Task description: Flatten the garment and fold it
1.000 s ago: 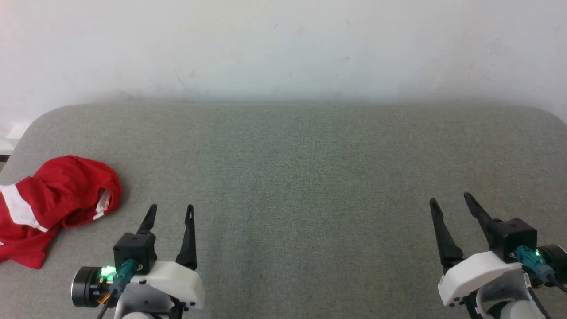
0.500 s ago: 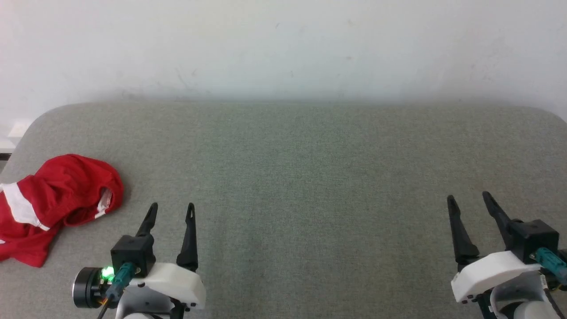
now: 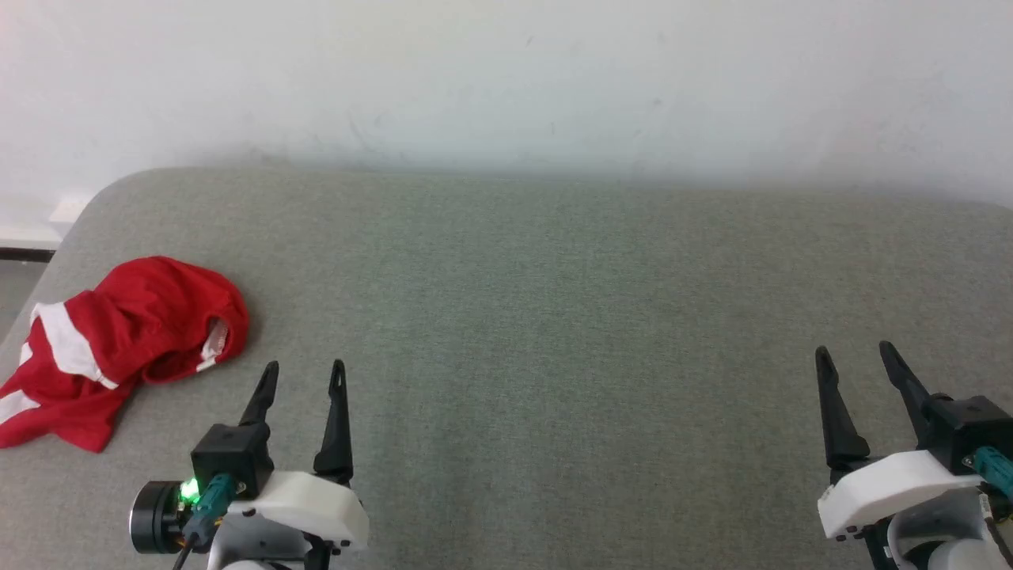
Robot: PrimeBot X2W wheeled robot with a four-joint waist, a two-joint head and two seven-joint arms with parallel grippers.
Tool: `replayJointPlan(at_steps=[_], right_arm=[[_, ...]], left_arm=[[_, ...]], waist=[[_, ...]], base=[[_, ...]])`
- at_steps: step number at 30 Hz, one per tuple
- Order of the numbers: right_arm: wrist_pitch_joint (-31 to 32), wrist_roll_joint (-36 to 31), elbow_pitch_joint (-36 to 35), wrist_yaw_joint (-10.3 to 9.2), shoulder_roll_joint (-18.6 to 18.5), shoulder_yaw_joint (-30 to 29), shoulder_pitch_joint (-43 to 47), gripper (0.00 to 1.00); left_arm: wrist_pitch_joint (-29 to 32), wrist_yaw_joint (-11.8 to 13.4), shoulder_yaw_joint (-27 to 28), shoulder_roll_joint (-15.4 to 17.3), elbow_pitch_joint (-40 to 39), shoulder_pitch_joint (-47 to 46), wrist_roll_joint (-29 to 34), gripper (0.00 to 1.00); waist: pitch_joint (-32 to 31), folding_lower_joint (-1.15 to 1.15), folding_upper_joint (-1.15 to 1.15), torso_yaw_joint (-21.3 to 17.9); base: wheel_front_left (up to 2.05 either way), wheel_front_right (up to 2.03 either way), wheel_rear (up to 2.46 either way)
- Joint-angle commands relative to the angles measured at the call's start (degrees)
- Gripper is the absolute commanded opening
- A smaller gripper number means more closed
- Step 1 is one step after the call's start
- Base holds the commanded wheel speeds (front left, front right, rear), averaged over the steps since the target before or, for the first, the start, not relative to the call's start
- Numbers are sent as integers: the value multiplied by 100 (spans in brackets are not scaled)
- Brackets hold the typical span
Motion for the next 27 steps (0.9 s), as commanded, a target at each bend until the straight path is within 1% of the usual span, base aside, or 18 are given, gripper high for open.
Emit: replayJointPlan(at_steps=[1,15,27], right_arm=[[-69,14,27,-2,9,-40,-39,100],[-236,-48,181,-3,11,74,-159,100],[-353,-28,348,-3,13,257,-191,100]], left_arm=[[-68,63,-10,-10,-27,87,-86,100],[-236,196,-71,-14,-95,162,-306,100],[-367,243,-97,-17,-100,260,-439,100]], waist=[[14,0,0,101],[30,0,0,650],[-16,0,0,1163]], base=[[0,0,0],[0,0,0],[0,0,0]])
